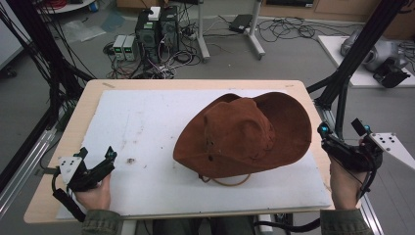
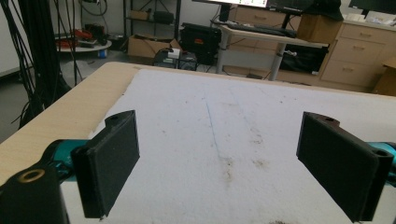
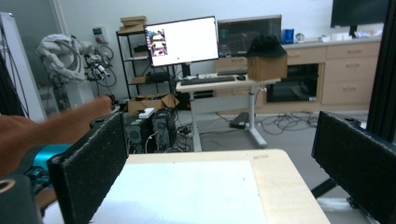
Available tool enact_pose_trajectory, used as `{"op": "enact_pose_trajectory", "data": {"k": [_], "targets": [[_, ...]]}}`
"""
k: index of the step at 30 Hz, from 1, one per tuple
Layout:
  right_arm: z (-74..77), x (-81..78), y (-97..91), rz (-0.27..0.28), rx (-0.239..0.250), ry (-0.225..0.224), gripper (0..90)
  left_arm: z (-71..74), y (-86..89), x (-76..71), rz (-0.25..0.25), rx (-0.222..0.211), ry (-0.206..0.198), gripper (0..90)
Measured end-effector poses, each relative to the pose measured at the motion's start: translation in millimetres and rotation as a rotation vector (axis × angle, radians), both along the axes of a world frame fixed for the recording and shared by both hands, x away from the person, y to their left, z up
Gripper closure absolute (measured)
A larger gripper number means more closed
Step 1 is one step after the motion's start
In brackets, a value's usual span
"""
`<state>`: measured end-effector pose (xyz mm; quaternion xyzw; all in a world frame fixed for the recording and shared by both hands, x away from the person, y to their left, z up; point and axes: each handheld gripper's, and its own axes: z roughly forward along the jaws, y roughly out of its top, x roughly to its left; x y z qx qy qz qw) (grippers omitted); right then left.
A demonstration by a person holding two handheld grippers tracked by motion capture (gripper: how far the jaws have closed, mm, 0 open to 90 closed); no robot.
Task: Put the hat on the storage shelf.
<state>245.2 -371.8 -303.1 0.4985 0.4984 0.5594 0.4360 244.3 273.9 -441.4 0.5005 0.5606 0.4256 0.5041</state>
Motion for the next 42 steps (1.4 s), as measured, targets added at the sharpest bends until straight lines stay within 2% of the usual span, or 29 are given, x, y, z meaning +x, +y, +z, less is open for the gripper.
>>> {"op": "enact_pose_trajectory", "data": {"k": [5,9,12,18,22,26,31,35,40,42], "targets": [[-19.5,1.5,-2.2,-0.028,0.001,0.025,2.9,0.0,-1.7,0.8,-0.002,0.002,-0.003,13.4],[-42.0,3.4,3.7,-0.037,-0.038,0.028,2.9,-0.2,-2.7,1.5,-0.005,0.006,0.0,13.4],[-57.9,5.1,8.7,-0.031,-0.047,0.048,2.9,-0.4,-2.7,1.3,-0.003,0.01,-0.003,13.4],[-81.7,6.6,14.7,-0.046,-0.053,0.039,2.9,-1.5,-1.7,0.6,0.012,0.011,-0.008,13.4],[-97.0,5.3,17.8,-0.078,-0.056,0.02,2.9,-1.6,-1.4,0.2,0.017,0.013,-0.011,13.4],[-118.1,9.1,21.5,-0.061,-0.063,0.071,2.9,-2.5,-0.5,0.3,0.022,0.014,-0.009,13.4],[-124.5,10.5,27.2,-0.059,-0.086,0.084,2.9,-4.2,0.9,1.1,0.023,0.009,-0.003,13.4],[-126.8,11.9,28.5,-0.052,-0.087,0.099,2.9,-4.3,1.4,0.7,0.025,0.01,-0.004,13.4],[-127.3,14.0,26.1,-0.061,-0.055,0.108,2.9,-4.3,2.9,-0.8,0.028,0.009,-0.003,13.4],[-127.0,14.4,25.5,-0.061,-0.059,0.104,2.9,-4.3,3.6,-1.4,0.03,0.01,-0.004,13.4]]}}
